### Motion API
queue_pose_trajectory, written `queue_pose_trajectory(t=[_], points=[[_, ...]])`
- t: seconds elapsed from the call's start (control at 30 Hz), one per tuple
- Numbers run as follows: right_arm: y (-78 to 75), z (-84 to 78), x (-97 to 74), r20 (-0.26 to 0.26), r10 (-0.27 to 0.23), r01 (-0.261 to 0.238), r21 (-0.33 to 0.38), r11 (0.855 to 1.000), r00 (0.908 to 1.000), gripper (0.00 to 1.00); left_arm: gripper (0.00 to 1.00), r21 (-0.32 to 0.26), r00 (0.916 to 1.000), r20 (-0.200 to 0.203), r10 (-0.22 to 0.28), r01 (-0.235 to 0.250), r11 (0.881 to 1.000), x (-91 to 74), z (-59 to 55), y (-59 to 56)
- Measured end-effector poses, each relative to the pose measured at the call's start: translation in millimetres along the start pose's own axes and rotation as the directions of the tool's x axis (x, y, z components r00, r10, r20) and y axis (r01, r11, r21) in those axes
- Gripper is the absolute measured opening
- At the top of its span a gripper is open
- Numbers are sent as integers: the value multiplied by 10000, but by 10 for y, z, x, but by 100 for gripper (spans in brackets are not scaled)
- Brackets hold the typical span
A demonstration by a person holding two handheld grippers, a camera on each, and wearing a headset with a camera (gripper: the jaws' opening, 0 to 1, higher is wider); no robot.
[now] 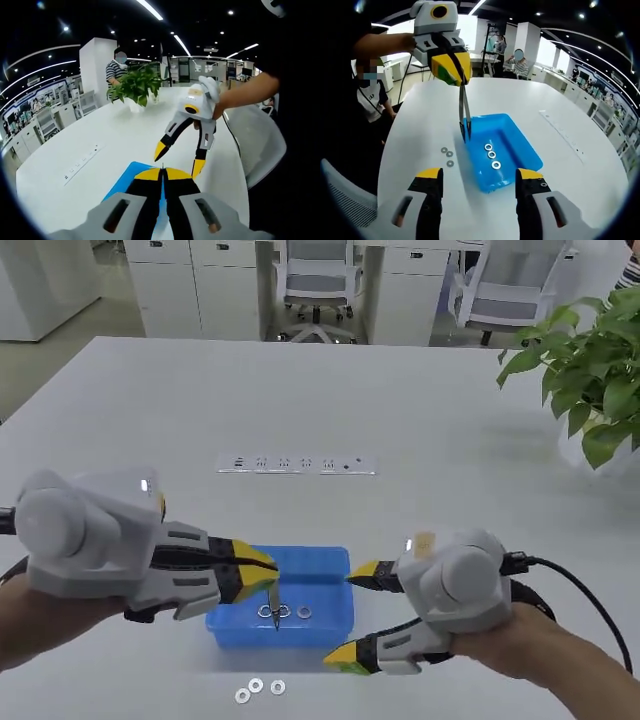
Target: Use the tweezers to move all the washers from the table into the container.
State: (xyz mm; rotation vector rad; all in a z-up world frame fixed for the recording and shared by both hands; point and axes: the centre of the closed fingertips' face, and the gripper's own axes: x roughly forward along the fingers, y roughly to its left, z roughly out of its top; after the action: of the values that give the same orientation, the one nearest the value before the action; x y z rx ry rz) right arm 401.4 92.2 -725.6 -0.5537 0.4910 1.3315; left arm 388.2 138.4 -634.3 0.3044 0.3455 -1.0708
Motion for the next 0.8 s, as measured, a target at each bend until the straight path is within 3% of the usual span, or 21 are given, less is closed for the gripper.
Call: queue_pose_trajectory(t=[0.3, 0.8], points=[[60, -62, -63, -4, -251, 251, 566, 9981, 9997, 70, 5, -131, 9999, -33, -129, 129, 9998, -28, -26, -90], [175, -126, -164, 229, -477, 448, 1143, 9924, 9986, 86, 5, -148, 9987, -102, -501, 499, 9986, -7, -183, -273]])
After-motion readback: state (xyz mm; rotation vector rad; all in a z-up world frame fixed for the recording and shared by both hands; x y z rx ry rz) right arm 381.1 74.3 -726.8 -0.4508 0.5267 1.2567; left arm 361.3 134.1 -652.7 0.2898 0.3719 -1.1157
